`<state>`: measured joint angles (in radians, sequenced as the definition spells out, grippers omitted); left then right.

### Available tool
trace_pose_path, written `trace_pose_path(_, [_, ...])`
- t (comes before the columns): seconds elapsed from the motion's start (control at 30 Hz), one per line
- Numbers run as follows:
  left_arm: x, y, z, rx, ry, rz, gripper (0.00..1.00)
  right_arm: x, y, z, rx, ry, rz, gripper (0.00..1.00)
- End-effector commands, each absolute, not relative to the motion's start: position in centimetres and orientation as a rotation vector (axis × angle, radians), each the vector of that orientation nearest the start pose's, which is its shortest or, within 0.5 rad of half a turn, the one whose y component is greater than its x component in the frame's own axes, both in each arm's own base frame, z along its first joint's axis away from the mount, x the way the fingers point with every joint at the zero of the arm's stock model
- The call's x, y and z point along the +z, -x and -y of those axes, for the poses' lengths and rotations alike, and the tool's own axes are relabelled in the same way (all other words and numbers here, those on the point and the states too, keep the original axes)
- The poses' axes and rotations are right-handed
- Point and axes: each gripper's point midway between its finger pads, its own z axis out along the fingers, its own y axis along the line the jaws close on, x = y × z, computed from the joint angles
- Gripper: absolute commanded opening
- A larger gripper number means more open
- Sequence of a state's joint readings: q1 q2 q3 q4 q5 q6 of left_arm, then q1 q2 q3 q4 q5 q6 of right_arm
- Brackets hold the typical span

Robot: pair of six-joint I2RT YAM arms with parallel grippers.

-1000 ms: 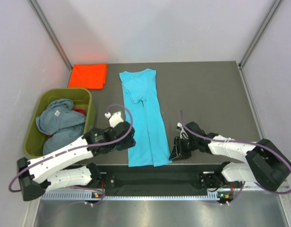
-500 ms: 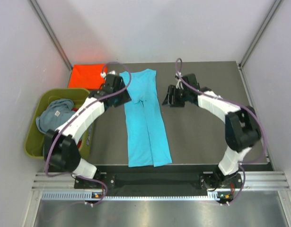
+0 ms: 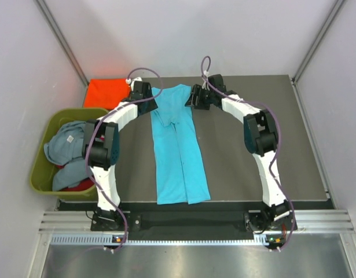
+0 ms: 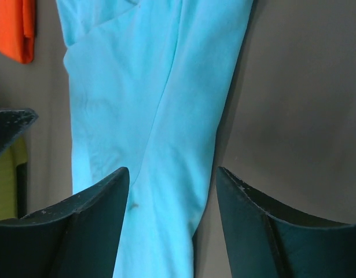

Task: Fold and stack the t-shirts
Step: Fold the tshirt

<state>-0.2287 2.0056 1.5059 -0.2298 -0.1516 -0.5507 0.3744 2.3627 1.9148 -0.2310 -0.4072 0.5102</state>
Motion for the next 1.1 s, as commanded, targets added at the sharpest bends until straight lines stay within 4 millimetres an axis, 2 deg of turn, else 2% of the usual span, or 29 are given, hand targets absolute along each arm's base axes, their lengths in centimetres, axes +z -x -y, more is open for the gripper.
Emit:
trace_pose_path(0.0, [12.1,-56.8,10.6,-0.189,0.484,-2.092,0.55,9.5,-56.5,-31.0,0.956,0.038,-2.255,0.62])
trace_pose_path(0.1, [9.6,-57.8,10.0,-0.168,0.516,-2.110,0.56,8.6,-57.3,-30.8,0.948,0.008,-2.253,0.61])
trace_pose_path(0.17, [9.3,-58.3,9.5,-0.166,0.535,-2.101,0.56,8.5,-57.8,-30.7,0.952,-0.005,-2.245,0.62])
trace_pose_path(0.23, [8.2,-58.7,8.9,-0.165,0.565,-2.108,0.56,7.3,-58.2,-30.7,0.961,-0.022,-2.255,0.61])
trace_pose_path(0.27, [8.2,-59.0,8.7,-0.182,0.590,-2.096,0.56,7.6,-58.7,-30.9,0.969,-0.028,-2.246,0.61])
trace_pose_path(0.3, [7.4,-59.2,8.7,-0.202,0.597,-2.105,0.56,6.4,-58.8,-30.9,0.978,-0.039,-2.263,0.60])
trace_pose_path(0.33, [7.1,-59.4,8.5,-0.217,0.608,-2.102,0.56,6.2,-59.0,-31.1,0.983,-0.044,-2.263,0.59])
trace_pose_path(0.47, [6.1,-60.8,9.2,-0.300,0.598,-2.110,0.54,5.2,-59.9,-31.5,1.014,-0.121,-2.252,0.54])
trace_pose_path(0.57, [5.5,-61.9,10.0,-0.348,0.569,-2.117,0.51,5.3,-60.5,-31.8,1.037,-0.155,-2.229,0.50])
trace_pose_path(0.67, [5.0,-62.6,10.9,-0.408,0.558,-2.119,0.44,4.3,-60.7,-32.0,1.062,-0.177,-2.235,0.43])
trace_pose_path(0.7, [4.7,-62.7,11.2,-0.421,0.560,-2.122,0.40,4.1,-60.6,-32.1,1.065,-0.181,-2.241,0.37])
trace_pose_path(0.8, [4.6,-63.2,11.8,-0.455,0.563,-2.121,0.32,3.4,-60.7,-31.7,1.074,-0.218,-2.243,0.29])
trace_pose_path(0.83, [4.5,-63.3,11.8,-0.456,0.566,-2.122,0.27,3.3,-60.8,-31.4,1.080,-0.229,-2.244,0.23])
trace_pose_path(0.9, [4.5,-63.6,12.0,-0.462,0.564,-2.117,0.20,3.4,-61.0,-31.3,1.090,-0.255,-2.234,0.16])
trace_pose_path(0.97, [4.5,-63.9,12.2,-0.463,0.559,-2.113,0.08,4.1,-61.4,-30.9,1.089,-0.267,-2.214,0.09])
trace_pose_path(1.03, [4.4,-64.2,12.5,-0.467,0.553,-2.109,0.03,4.1,-61.7,-30.1,1.062,-0.283,-2.208,0.05])
trace_pose_path(1.07, [4.5,-64.3,12.8,-0.474,0.549,-2.104,0.00,5.2,-62.1,-29.7,1.052,-0.287,-2.180,0.04])
